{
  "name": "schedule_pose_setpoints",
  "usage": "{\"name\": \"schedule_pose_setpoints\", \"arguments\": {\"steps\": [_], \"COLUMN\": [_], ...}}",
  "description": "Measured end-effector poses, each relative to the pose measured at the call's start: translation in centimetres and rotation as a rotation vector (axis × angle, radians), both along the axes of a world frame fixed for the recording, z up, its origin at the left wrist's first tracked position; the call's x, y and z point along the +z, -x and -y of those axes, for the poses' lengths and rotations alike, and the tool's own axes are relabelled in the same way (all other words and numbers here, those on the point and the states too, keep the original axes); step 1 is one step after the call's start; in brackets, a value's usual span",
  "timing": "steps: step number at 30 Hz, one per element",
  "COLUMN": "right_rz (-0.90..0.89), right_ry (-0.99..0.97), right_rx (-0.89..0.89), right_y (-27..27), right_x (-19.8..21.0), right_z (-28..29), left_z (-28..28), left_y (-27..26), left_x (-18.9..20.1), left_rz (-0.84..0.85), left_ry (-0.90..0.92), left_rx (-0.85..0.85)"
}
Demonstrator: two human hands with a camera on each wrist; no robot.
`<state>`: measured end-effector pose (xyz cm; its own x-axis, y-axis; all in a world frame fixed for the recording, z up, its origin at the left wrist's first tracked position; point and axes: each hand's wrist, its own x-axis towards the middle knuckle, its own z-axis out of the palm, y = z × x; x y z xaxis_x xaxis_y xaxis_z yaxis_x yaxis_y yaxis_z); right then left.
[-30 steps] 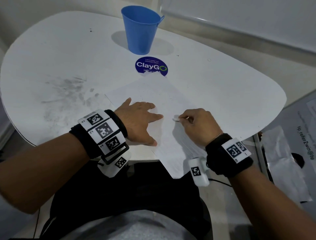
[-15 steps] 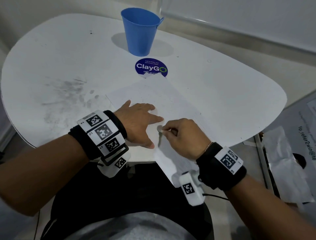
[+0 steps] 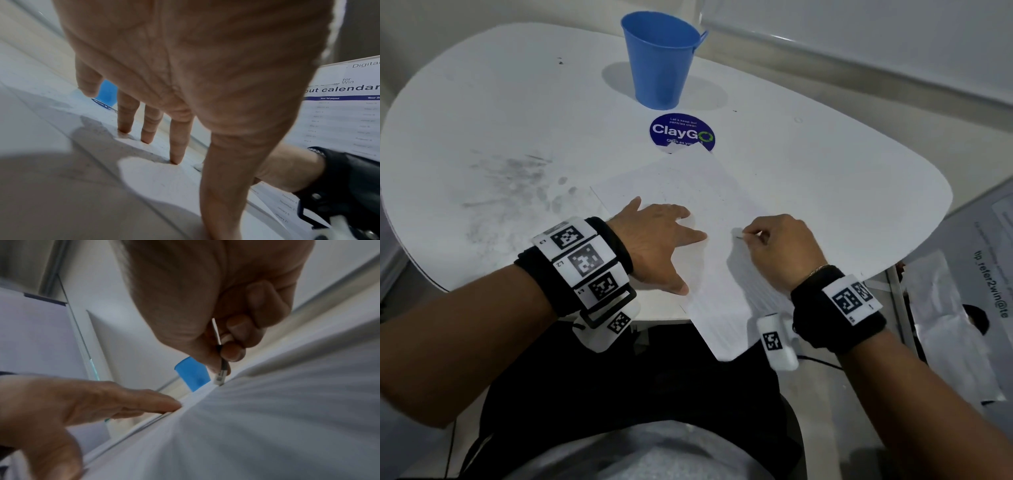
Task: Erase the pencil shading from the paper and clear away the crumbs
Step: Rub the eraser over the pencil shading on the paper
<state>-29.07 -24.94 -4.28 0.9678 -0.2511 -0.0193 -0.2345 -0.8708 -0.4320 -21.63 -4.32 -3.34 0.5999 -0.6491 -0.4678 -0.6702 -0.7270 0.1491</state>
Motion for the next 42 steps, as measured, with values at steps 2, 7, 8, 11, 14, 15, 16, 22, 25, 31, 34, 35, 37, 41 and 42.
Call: {"name": "schedule_pose_setpoints", "arguments": {"steps": [2, 7, 8, 11, 14, 15, 16, 22, 25, 31, 34, 35, 37, 41, 42], "right_rz": [-0.017, -0.070, -0.038, -0.017, -0.077, -0.085, -0.078, -0.039, -0.104, -0.062, -0.115, -0.125, -0.090, -0.042, -0.049], "right_ry": [0.011, -0.041, -0.026, -0.005, -0.042, -0.048, -0.039, 0.006, -0.048, 0.017, -0.042, -0.044, -0.030, -0.007, -0.007], "right_rx": [0.059, 0.148, 0.073, -0.006, 0.178, 0.186, 0.149, 0.021, 0.138, -0.008, 0.182, 0.179, 0.059, -0.039, 0.026], "right_y": [0.5, 0.4, 0.0, 0.0, 1.2, 1.0, 0.6, 0.2, 0.8, 0.1, 1.2, 1.0, -0.1, -0.3, 0.1], "right_x": [0.0, 0.3, 0.2, 0.0, 0.4, 0.5, 0.4, 0.1, 0.5, 0.3, 0.6, 0.7, 0.6, 0.3, 0.2], "right_z": [-0.8, -1.2, -0.3, 0.2, -2.0, -2.0, -1.3, -0.1, -1.3, 0.2, -2.5, -2.3, -0.4, 0.2, -0.8], "left_z": [0.1, 0.1, 0.1, 0.1, 0.2, 0.2, 0.1, -0.1, -0.1, -0.1, 0.0, 0.0, 0.0, -0.1, -0.1], "left_y": [0.0, 0.0, 0.0, 0.0, -0.1, -0.1, -0.1, -0.1, -0.2, -0.2, -0.2, -0.2, -0.2, -0.3, -0.3], "left_x": [0.0, 0.0, -0.1, 0.0, 0.0, -0.1, -0.1, -0.1, -0.2, -0.3, -0.2, -0.2, -0.1, -0.3, -0.3], "left_rz": [-0.001, -0.007, -0.007, -0.005, -0.010, -0.010, -0.010, -0.013, -0.017, -0.018, -0.024, -0.022, -0.020, -0.017, -0.017], "left_ry": [-0.003, -0.001, 0.001, 0.000, 0.003, 0.006, 0.011, 0.021, 0.019, 0.027, 0.023, 0.023, 0.022, 0.018, 0.017], "left_rx": [0.001, 0.003, 0.003, 0.002, 0.000, -0.002, -0.002, -0.001, -0.003, 0.002, 0.006, 0.005, 0.003, -0.003, -0.006]}}
